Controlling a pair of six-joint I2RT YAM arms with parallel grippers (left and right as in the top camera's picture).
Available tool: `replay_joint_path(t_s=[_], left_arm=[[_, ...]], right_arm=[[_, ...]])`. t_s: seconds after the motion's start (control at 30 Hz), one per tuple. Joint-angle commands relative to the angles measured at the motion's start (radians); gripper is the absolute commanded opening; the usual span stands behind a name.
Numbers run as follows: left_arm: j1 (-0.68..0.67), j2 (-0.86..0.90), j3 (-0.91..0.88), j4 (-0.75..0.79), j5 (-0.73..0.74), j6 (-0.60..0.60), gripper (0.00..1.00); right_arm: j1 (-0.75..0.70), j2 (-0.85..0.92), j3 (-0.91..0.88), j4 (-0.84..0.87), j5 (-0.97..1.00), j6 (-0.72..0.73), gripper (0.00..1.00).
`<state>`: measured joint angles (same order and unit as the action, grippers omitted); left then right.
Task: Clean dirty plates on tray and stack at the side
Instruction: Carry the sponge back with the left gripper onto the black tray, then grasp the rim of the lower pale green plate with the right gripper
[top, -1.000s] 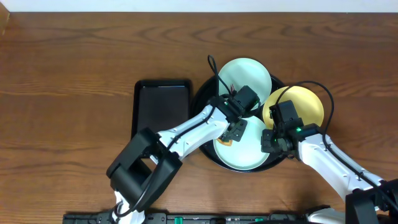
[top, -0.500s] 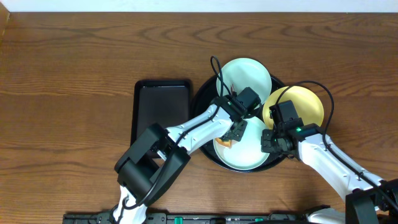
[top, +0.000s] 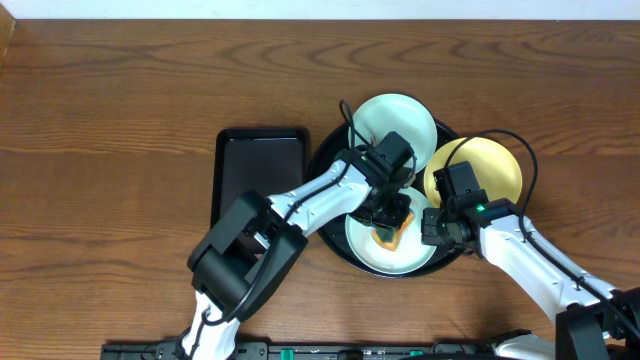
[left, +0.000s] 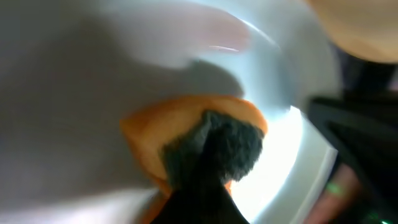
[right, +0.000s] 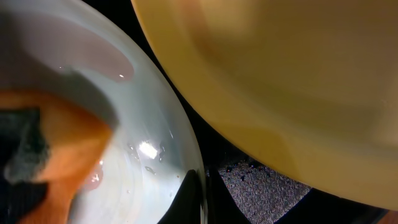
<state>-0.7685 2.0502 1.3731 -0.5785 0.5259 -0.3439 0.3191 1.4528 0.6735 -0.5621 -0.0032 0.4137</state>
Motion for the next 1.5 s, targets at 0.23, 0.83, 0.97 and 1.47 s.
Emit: replay_joint_path(t_s=[0.23, 0.83, 0.97, 1.47], left_arm=[[0.253, -0.377, 0.017, -0.056, 0.086, -0.010, 0.08], [0.422, -0.458, -0.309, -0.119, -0.742, -0.037, 0.07], [0.428, -0.443, -0.406, 0.027, -0.755, -0.036, 0.08], [0.428, -0.416, -0.435, 0.098, -0.756, -0.035, 0.44]], right_arm=[[0.010, 0.004, 0.011, -0.007, -0.005, -0.011, 0.01], [0.010, 0.004, 0.011, -0.003, -0.005, -0.011, 0.03], [0.010, 0.004, 0.010, -0.003, -0.005, -0.011, 0.06], [0.010, 0.004, -0.006, -0.006, -0.053, -0.010, 0.08]])
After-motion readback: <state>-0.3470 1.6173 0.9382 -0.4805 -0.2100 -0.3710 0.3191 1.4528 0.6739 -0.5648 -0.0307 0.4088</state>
